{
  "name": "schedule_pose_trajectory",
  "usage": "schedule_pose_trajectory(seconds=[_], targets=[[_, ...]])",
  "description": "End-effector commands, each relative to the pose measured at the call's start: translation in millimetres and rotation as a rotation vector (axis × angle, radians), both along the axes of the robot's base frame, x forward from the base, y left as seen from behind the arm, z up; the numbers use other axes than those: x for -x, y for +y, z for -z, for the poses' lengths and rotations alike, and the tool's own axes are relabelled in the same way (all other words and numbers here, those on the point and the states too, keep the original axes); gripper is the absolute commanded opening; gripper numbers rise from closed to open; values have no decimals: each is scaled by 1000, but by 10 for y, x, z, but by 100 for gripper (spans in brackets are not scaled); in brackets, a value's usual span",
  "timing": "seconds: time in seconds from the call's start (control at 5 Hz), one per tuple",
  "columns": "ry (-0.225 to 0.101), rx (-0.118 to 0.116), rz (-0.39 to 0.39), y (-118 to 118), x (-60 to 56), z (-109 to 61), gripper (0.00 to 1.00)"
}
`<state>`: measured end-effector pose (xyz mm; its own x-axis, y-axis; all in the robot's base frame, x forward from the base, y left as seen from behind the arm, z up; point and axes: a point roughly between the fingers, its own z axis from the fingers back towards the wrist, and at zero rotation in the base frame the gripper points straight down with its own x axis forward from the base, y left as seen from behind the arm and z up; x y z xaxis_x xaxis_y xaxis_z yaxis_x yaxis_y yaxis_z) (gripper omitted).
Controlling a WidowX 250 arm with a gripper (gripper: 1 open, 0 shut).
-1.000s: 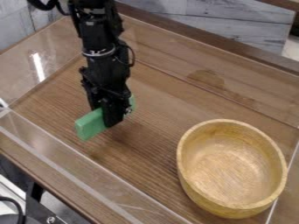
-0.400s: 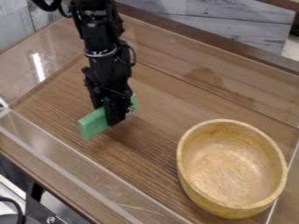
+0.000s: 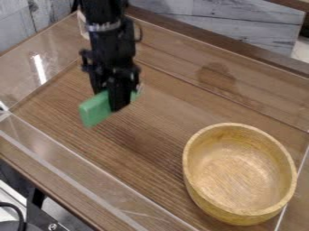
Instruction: Put the green block in the brown bowl
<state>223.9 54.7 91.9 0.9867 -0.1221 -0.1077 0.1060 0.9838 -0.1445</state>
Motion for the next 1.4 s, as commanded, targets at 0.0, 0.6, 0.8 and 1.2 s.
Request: schedule_pose_trajectory(seconds=[0.0, 0.6, 0.8, 1.2], targets=[[-76, -27, -24, -270, -136, -644, 0], [-120, -15, 266, -1785, 460, -791, 0], [-148, -30, 288, -2060, 455, -578, 0], [-190, -42, 202, -1900, 417, -546, 0]])
